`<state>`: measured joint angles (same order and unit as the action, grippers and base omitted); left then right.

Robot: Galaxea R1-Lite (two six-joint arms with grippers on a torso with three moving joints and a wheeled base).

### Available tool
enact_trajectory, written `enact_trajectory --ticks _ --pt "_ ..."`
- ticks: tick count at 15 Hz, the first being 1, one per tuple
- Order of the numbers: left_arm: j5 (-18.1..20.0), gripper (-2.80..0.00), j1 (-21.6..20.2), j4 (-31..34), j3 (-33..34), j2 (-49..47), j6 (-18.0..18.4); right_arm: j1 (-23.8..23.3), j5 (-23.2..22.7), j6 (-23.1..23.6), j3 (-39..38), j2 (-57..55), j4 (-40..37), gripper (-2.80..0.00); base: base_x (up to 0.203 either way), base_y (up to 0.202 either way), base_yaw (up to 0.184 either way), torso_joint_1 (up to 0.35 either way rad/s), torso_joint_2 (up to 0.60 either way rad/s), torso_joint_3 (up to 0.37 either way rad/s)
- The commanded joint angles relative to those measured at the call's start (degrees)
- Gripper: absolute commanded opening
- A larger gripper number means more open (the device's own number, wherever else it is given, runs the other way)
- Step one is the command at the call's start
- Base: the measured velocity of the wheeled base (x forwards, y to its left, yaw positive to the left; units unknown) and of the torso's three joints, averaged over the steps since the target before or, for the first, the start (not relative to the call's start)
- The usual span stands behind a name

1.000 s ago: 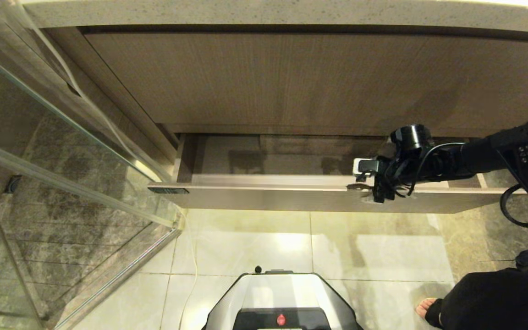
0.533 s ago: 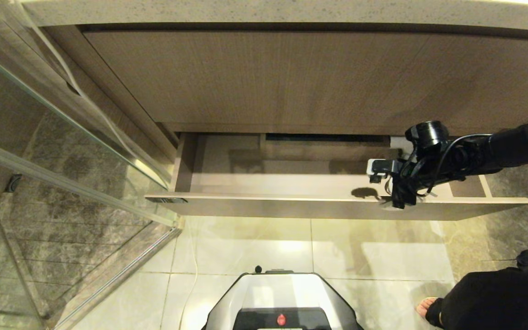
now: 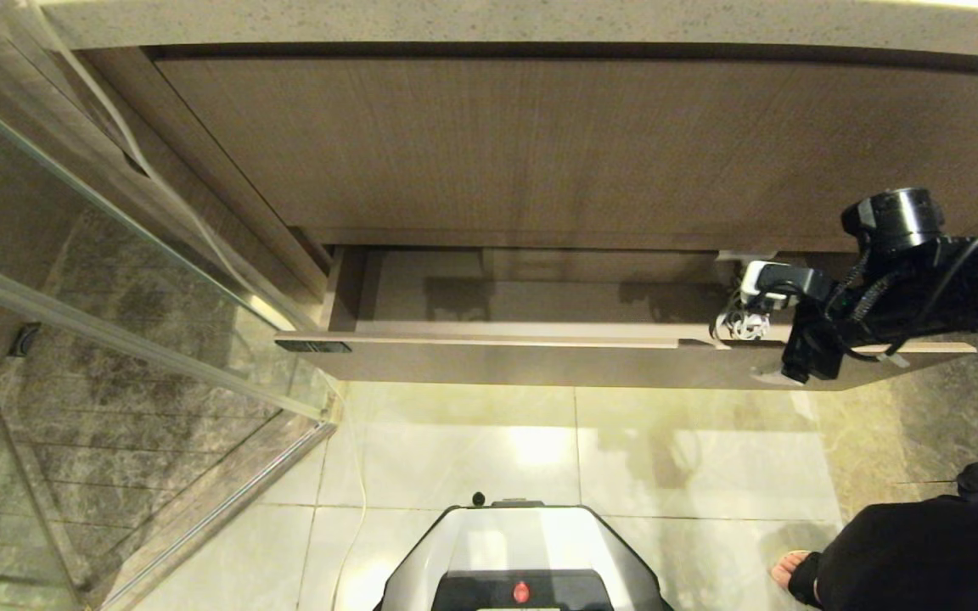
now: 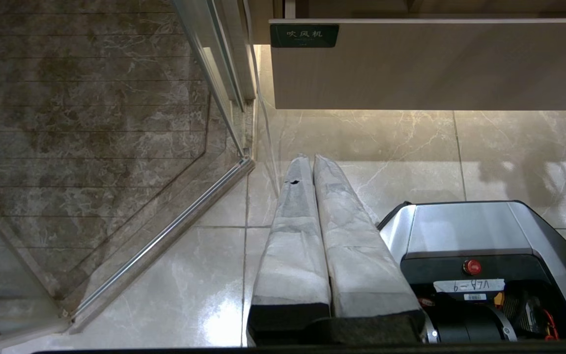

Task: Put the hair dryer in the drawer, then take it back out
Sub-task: Pull open the drawer

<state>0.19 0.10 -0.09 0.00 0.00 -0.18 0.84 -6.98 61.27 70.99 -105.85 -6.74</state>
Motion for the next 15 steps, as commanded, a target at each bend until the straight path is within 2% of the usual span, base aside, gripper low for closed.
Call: enact_trajectory --ticks 1,3,6,8,9,12,15 --pt "0.0 -2.80 0.1 0.0 0.0 0.0 0.0 -1.2 -8.3 0.3 -8.7 10.9 -0.1 0.00 0.000 0.000 0.000 0.000 0.00 0.000" --pt "0.0 -2.80 0.0 0.0 0.1 0.0 -0.1 -2.0 -10.3 -2.1 -12.3 15.1 -0.2 0.00 0.000 0.000 0.000 0.000 0.00 0.000" --pt "0.0 -2.80 0.0 0.0 0.1 0.0 0.0 -2.3 -10.7 -16.2 -12.7 17.5 -0.2 0.00 0.000 0.000 0.000 0.000 0.00 0.000" --pt "0.0 -2.80 0.0 0.0 0.0 0.0 0.0 -2.6 -9.8 -21.0 -12.7 20.3 -0.4 0.00 0.000 0.000 0.000 0.000 0.00 0.000" --pt "0.0 -2.80 0.0 0.0 0.0 0.0 0.0 -2.7 -8.9 -21.6 -12.4 21.8 -1.3 -2.80 0.000 0.000 0.000 0.000 0.00 0.000" --pt "0.0 -2.80 0.0 0.0 0.1 0.0 -0.1 -2.2 -6.3 -21.4 -12.3 25.9 -2.8 -2.80 0.000 0.000 0.000 0.000 0.00 0.000" --pt "0.0 -2.80 0.0 0.0 0.0 0.0 0.0 -2.0 -4.7 -21.3 -14.2 36.2 -5.2 -2.80 0.000 0.000 0.000 0.000 0.00 0.000"
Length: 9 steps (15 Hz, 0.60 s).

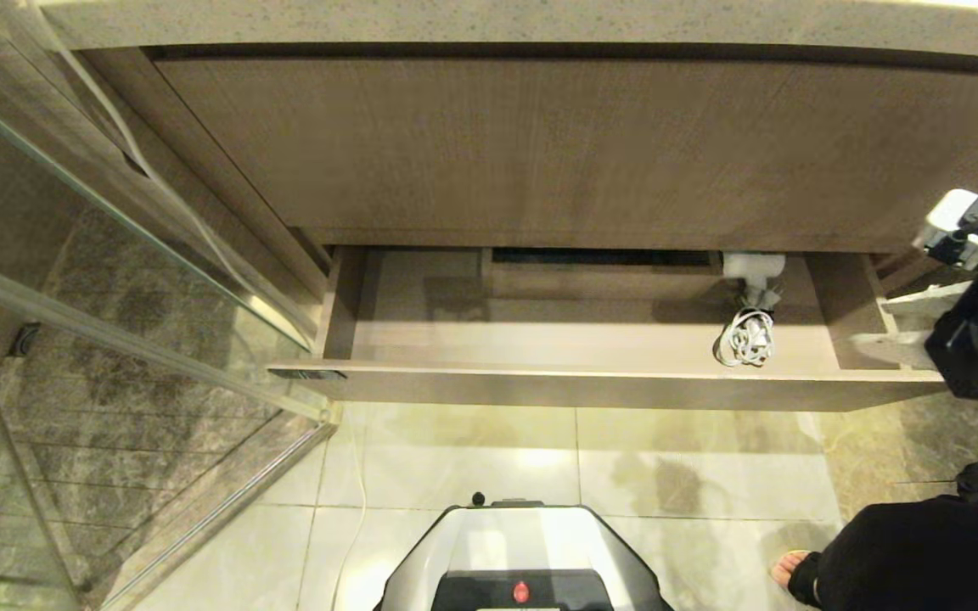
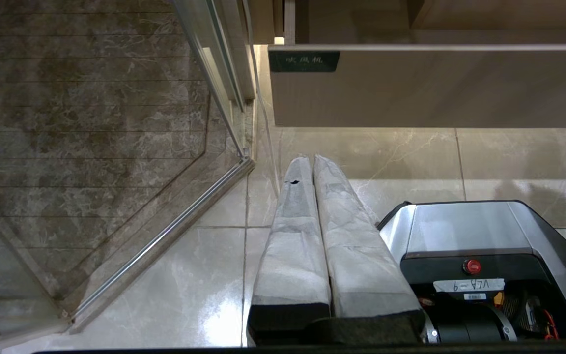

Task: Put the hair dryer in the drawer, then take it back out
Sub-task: Pull open the drawer

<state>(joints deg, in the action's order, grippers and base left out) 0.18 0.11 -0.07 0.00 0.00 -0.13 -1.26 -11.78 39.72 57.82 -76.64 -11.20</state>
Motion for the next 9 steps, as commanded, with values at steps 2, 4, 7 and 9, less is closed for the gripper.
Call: enact_trajectory --ticks 2,4,7,9 --pt "0.0 -2.80 0.0 0.0 0.0 0.0 0.0 -0.4 0.5 0.0 -4.0 12.7 -1.6 -2.80 0.000 0.000 0.000 0.000 0.00 0.000" --pt "0.0 -2.80 0.0 0.0 0.1 0.0 0.0 -1.7 2.0 -0.1 -5.9 16.8 -1.5 -2.80 0.000 0.000 0.000 0.000 0.00 0.000" --pt "0.0 -2.80 0.0 0.0 0.0 0.0 -0.1 -4.3 4.3 -0.2 -8.2 21.3 -0.8 -2.80 0.000 0.000 0.000 0.000 0.00 0.000" --pt "0.0 -2.80 0.0 0.0 0.0 0.0 -0.1 -5.5 4.4 -0.3 -8.8 22.3 -0.2 -2.80 0.000 0.000 0.000 0.000 0.00 0.000"
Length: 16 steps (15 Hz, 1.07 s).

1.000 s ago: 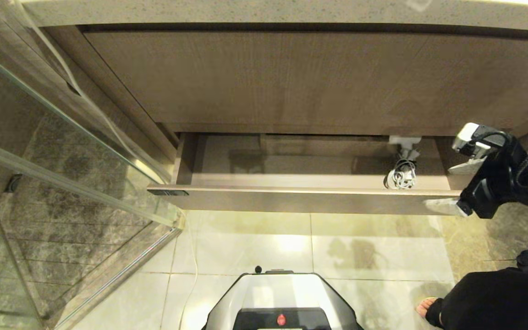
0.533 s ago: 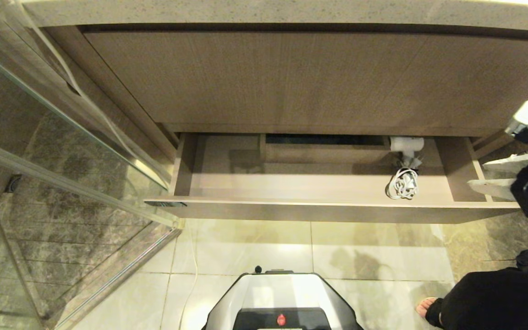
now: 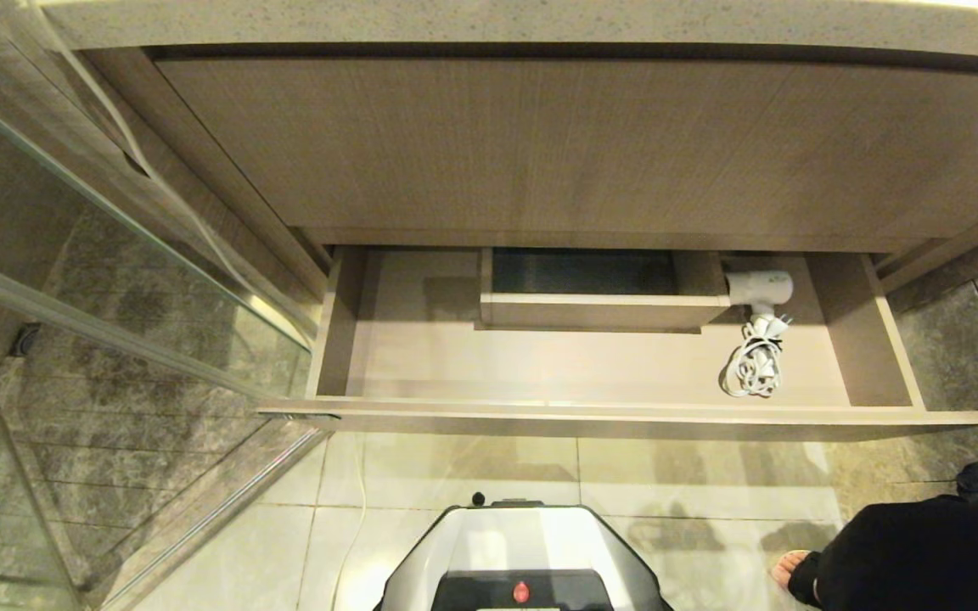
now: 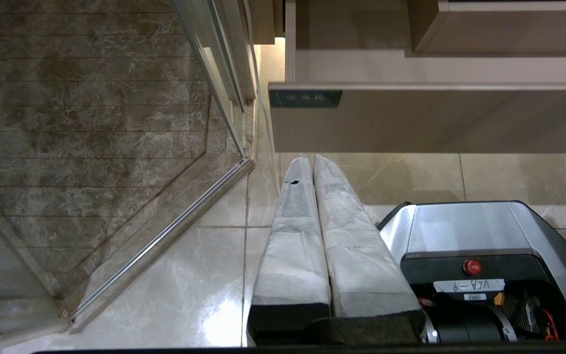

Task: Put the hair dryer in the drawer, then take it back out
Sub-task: Pull open the drawer, then take the hairdryer out

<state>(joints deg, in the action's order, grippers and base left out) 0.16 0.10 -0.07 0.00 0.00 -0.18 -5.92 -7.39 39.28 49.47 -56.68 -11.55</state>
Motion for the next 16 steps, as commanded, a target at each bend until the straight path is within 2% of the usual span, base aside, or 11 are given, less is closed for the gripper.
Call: enact_trajectory --ticks 1,5,7,10,13,16 --pt "0.0 -2.80 0.0 0.0 0.0 0.0 0.0 -2.2 0.0 0.1 -0.5 2.8 0.4 -2.80 0.000 0.000 0.000 0.000 0.00 0.000" --pt "0.0 -2.80 0.1 0.0 0.0 0.0 0.0 -5.1 0.1 -0.3 -2.1 5.4 1.0 -2.80 0.000 0.000 0.000 0.000 0.00 0.000" --pt "0.0 -2.80 0.1 0.0 0.0 0.0 -0.1 -5.1 0.0 -0.4 -2.1 5.4 1.2 -2.80 0.000 0.000 0.000 0.000 0.00 0.000" --pt "0.0 -2.80 0.0 0.0 0.0 0.0 0.0 -5.0 0.0 -3.7 -3.0 6.3 -0.1 -2.80 0.000 0.000 0.000 0.000 0.00 0.000" --pt "0.0 -2.80 0.1 0.0 0.0 0.0 0.0 -5.0 -0.1 -3.9 -3.9 7.0 0.3 -2.80 0.000 0.000 0.000 -0.003 0.01 0.009" --pt "0.0 -2.80 0.0 0.0 0.0 0.0 0.0 -5.0 -0.1 -3.9 -4.0 7.4 0.4 -2.80 0.000 0.000 0.000 -0.210 0.28 0.061"
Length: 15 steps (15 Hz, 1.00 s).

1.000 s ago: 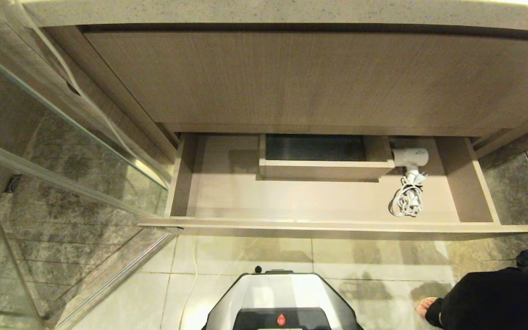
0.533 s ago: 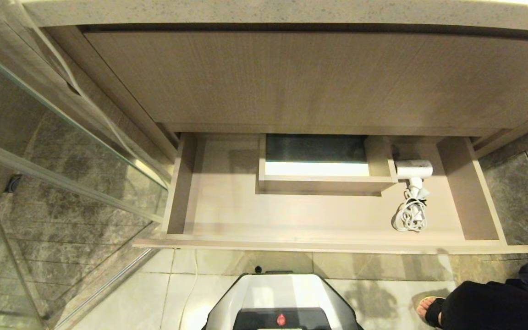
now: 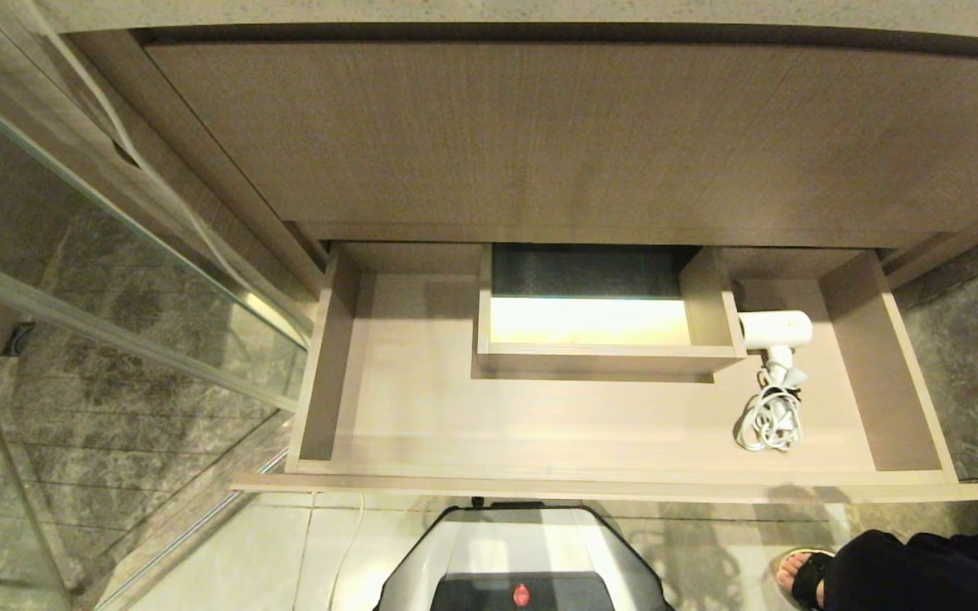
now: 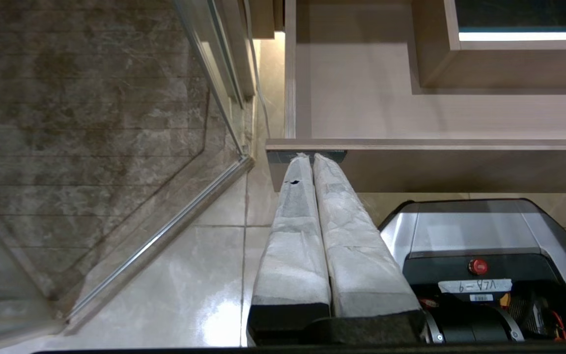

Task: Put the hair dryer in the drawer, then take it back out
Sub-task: Take the hairdryer out

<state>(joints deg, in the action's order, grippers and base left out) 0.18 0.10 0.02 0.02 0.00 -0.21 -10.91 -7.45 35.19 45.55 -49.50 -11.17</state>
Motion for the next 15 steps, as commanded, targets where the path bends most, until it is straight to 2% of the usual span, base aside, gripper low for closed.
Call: enact_trajectory --ticks 1,15 --pt "0.0 -2.80 0.0 -0.1 0.0 0.0 0.0 0.0 -0.1 0.2 -0.1 0.2 -0.1 -2.80 0.000 0.000 0.000 -0.137 0.35 0.212" --pt "0.0 -2.80 0.0 -0.1 0.0 0.0 -0.1 0.5 -0.1 0.4 -2.8 -0.2 2.6 -2.80 0.000 0.000 0.000 -0.043 0.38 0.334"
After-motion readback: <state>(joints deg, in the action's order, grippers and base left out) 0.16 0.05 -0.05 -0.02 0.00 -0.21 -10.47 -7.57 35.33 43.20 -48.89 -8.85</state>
